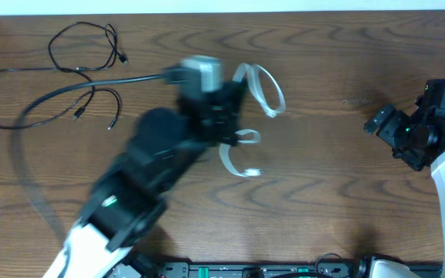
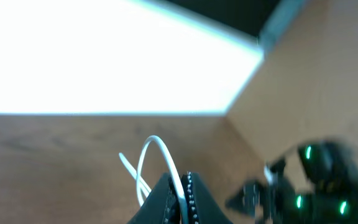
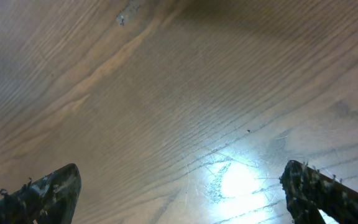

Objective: Untangle cables

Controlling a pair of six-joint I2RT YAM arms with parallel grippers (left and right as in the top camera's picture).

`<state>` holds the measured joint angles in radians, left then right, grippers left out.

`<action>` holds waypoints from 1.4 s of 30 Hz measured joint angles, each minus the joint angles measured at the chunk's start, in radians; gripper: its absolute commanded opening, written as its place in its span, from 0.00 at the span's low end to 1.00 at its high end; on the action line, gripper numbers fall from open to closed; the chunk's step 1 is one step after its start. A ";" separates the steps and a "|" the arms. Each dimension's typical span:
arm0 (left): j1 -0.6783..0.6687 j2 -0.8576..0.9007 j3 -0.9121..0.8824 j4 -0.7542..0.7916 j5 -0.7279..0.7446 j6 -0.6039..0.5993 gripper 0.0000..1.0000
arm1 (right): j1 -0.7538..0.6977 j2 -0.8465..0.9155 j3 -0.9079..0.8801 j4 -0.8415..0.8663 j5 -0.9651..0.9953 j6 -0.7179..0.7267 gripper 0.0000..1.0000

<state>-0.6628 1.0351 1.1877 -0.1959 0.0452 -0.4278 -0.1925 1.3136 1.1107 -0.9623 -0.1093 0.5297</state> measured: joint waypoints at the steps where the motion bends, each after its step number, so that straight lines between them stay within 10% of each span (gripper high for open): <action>1: 0.040 -0.043 0.000 -0.009 -0.003 -0.013 0.07 | 0.000 0.000 0.000 0.000 0.000 0.000 0.99; 11: 0.442 -0.126 0.000 -0.175 -0.217 -0.100 0.07 | 0.000 0.000 0.000 -0.003 -0.001 0.000 0.99; 28: 1.284 0.351 0.000 -0.193 -0.267 -0.123 0.07 | -0.002 0.000 -0.001 -0.024 -0.007 0.000 0.99; 42: 1.523 0.633 0.000 -0.134 -0.087 -0.164 0.08 | -0.002 0.000 -0.003 -0.024 -0.008 0.000 0.99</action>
<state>0.8604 1.6684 1.1877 -0.3302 -0.0422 -0.5919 -0.1944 1.3136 1.1076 -0.9863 -0.1173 0.5297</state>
